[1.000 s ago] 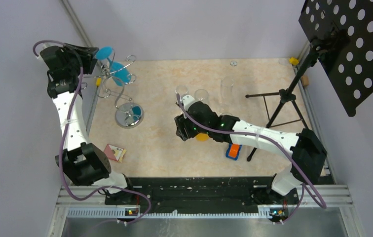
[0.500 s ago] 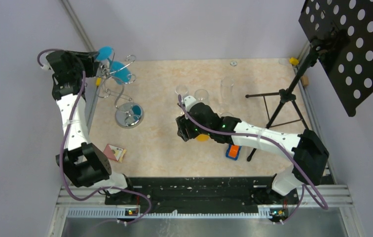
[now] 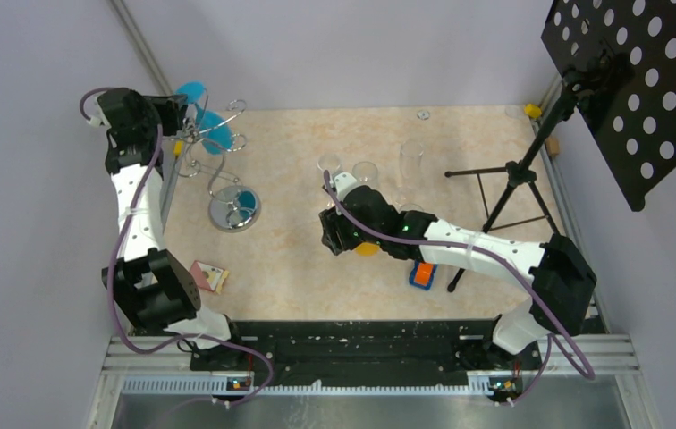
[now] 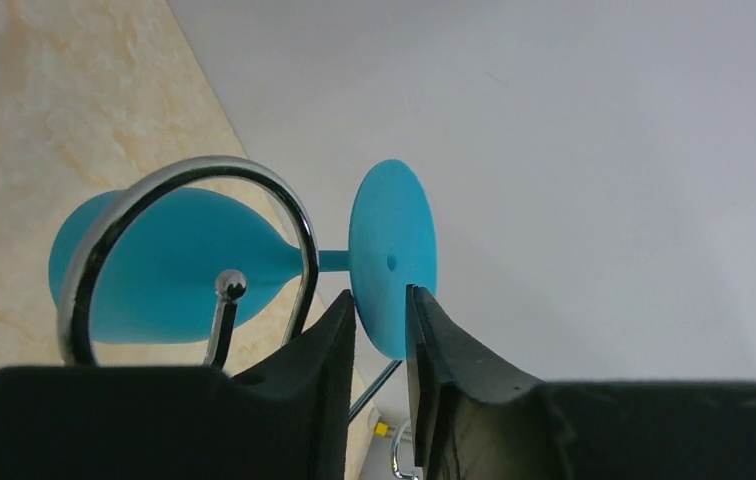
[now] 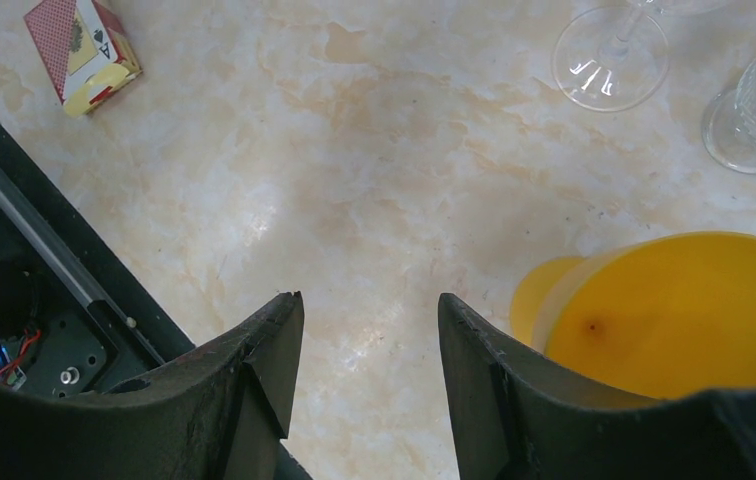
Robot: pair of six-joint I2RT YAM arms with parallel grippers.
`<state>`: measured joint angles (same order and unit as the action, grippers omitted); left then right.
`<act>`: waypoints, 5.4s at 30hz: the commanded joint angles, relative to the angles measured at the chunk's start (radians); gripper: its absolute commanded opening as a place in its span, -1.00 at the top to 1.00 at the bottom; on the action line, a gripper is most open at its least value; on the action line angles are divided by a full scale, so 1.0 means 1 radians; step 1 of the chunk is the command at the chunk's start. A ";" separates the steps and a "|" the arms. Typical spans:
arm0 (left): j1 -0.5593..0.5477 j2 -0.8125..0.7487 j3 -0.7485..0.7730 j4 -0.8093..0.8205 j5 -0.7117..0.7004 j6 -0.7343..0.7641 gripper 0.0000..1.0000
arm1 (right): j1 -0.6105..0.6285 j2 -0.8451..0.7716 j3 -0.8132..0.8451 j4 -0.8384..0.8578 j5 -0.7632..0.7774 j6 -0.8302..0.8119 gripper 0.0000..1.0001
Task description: Take the wine glass off the wine glass rack
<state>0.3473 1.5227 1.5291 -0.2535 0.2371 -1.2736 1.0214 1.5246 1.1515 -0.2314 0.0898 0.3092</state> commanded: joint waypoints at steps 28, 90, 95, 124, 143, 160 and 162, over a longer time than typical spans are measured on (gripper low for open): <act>-0.004 -0.063 -0.133 0.447 0.156 -0.245 1.00 | 0.016 -0.052 -0.009 0.026 0.005 0.021 -0.06; 0.074 -0.042 -0.135 1.209 0.358 -0.398 1.00 | 0.016 -0.146 0.005 0.090 -0.038 0.080 -0.40; 0.008 -0.084 -0.214 1.363 0.347 -0.572 1.00 | 0.016 -0.196 0.025 0.213 -0.085 0.123 -0.42; -0.319 -0.649 -0.472 0.881 0.399 -0.781 1.00 | -0.291 -0.218 -0.015 1.099 -0.450 0.598 -0.60; -0.328 -0.755 -0.447 0.640 0.398 -0.575 0.20 | -0.288 -0.046 0.000 1.613 -0.612 0.885 1.00; -0.327 -0.689 -0.202 -0.227 0.363 0.505 -0.74 | -0.148 -0.308 0.041 0.369 0.033 0.230 1.00; -0.327 -0.680 -0.176 -0.268 0.359 0.547 -0.76 | -0.124 -0.294 0.075 0.292 0.042 0.194 1.00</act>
<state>0.0223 0.8112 1.2987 -0.3305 0.6254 -0.9489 0.8486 1.2163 1.1275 0.3325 0.0269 0.6655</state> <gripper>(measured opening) 0.872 0.020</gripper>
